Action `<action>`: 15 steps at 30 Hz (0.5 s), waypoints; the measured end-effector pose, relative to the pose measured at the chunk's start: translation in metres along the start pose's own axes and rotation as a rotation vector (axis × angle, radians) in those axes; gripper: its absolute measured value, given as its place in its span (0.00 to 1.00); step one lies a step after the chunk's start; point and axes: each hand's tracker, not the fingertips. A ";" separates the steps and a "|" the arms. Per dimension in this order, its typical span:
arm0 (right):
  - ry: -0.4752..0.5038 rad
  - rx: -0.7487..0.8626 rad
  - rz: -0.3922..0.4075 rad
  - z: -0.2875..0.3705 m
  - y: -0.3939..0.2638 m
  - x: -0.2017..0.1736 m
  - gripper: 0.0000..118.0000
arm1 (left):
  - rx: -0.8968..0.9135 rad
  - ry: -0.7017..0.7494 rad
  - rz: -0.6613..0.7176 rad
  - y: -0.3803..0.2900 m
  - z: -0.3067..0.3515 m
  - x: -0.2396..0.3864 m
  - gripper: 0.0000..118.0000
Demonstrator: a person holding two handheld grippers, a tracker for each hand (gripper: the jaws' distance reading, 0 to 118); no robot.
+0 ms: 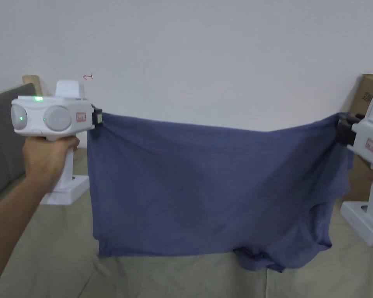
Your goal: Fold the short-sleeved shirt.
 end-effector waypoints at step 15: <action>0.047 -0.290 -0.164 0.047 -0.184 0.002 0.00 | -0.263 -0.039 0.009 -0.193 0.030 -0.013 0.00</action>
